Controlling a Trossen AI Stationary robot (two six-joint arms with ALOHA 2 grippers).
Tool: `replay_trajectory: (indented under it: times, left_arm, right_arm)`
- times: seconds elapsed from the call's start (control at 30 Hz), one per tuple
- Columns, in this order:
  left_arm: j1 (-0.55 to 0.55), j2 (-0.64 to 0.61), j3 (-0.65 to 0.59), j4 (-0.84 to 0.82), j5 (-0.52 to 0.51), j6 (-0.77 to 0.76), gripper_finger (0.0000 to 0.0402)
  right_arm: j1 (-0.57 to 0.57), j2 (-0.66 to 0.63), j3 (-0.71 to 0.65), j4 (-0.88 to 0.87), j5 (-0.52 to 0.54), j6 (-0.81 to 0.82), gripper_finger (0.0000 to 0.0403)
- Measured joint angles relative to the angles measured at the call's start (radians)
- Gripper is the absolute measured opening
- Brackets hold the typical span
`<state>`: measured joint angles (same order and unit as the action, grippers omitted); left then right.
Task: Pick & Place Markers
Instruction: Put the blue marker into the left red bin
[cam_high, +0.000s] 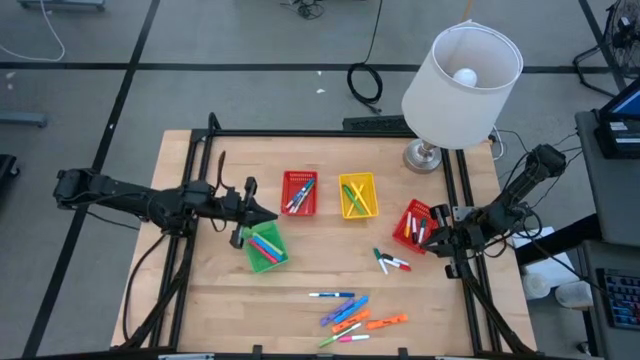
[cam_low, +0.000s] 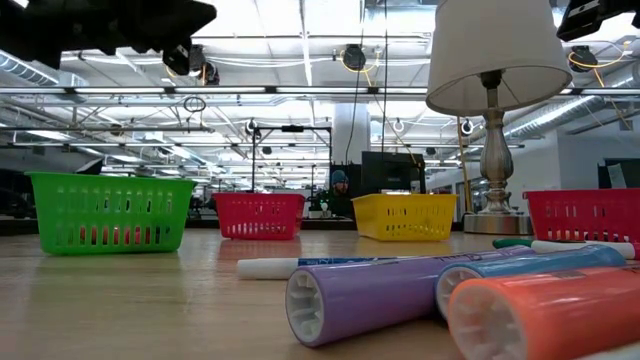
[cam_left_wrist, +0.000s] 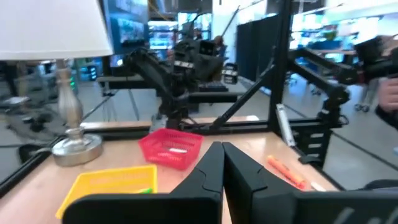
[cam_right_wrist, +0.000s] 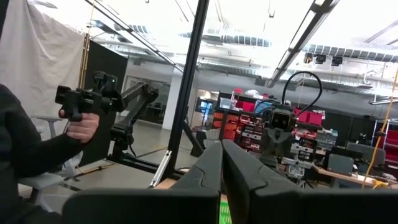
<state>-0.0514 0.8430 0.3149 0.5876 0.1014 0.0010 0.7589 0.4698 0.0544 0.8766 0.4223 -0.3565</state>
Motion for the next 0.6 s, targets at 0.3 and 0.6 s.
replay_trajectory:
  times: [0.3, 0.6]
  left_arm:
    - [-0.111, -0.214, 0.000, -0.232, -0.261, 0.054, 0.0002]
    - [-0.215, -0.338, 0.001, -0.374, -0.444, 0.097, 0.0001]
  right_arm:
    - [0.000, 0.000, 0.000, -0.006, 0.000, 0.003, 0.0000]
    - [0.000, 0.000, 0.000, -0.007, -0.003, 0.003, 0.0000]
